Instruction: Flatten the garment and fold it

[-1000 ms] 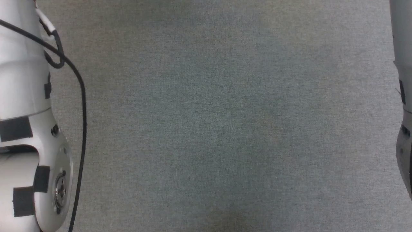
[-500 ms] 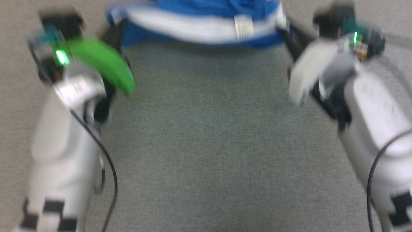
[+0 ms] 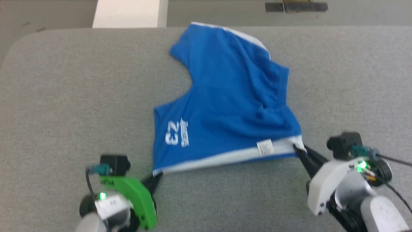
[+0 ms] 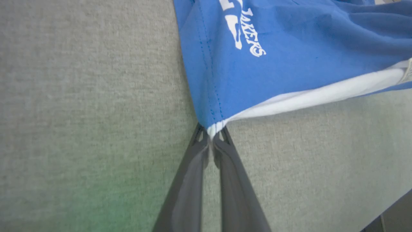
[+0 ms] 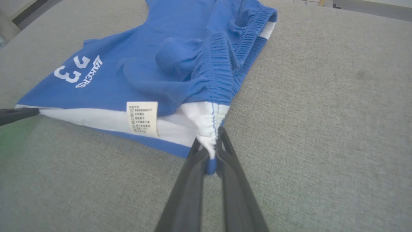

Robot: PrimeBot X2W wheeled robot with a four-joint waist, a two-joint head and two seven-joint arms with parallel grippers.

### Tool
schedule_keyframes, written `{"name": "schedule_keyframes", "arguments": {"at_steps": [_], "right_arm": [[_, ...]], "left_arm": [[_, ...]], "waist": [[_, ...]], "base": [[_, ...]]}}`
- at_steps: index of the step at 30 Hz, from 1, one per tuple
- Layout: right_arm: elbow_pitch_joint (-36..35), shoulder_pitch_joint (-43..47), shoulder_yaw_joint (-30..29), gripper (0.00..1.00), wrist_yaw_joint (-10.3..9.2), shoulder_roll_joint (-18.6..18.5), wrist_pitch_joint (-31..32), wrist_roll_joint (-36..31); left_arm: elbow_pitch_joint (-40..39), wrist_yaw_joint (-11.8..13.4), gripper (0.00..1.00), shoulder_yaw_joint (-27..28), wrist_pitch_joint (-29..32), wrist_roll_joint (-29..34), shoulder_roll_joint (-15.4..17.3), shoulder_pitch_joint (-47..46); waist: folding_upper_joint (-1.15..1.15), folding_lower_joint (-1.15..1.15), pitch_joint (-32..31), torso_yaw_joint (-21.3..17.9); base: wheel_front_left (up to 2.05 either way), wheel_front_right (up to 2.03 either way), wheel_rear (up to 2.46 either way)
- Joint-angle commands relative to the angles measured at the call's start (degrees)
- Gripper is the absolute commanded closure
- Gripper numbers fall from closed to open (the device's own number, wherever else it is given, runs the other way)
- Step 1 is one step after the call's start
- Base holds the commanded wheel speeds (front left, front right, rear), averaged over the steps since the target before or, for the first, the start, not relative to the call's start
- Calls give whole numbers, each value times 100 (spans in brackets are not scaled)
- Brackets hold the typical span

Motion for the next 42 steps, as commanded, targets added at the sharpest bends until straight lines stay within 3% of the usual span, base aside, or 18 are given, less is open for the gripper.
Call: {"name": "schedule_keyframes", "arguments": {"at_steps": [1, 12, 18, 24, 29, 34, 42], "right_arm": [[-119, 197, -87, 100, -10, 45, 82, -96], [-828, 1657, -560, 100, -10, 389, 940, -485], [-1259, 1957, -673, 100, -10, 542, 816, -490], [-1298, 1716, -429, 100, -10, 635, 141, -497], [-1221, 1267, -166, 100, -10, 663, -200, -484], [-1082, 604, 51, 100, -10, 660, -320, -469], [-652, -593, 68, 100, -10, 817, -357, -462]], "left_arm": [[-125, 74, 100, -25, 119, -38, 84, 241], [-995, 545, 100, -224, 892, -259, 283, 1565], [-1476, 525, 100, -183, 246, 157, 299, 1502], [-1366, 241, 100, -257, -848, 766, 91, 632], [-798, 80, 100, -336, -1475, 1167, -112, -389], [-129, -148, 100, -403, -1411, 1254, -50, -1473], [874, -333, 100, -249, -718, 1011, 482, -3093]], "waist": [[0, 1, -216, 67], [0, 1, -496, 112], [0, 1, -526, 87], [0, 1, -421, 22], [0, 1, -212, -141], [0, 1, 94, -399], [0, 1, 663, -920]], "base": [[0, 0, 0], [0, 0, 0], [0, 0, 0], [0, 0, 0], [0, 0, 0], [0, 0, 0], [0, 0, 0]]}}
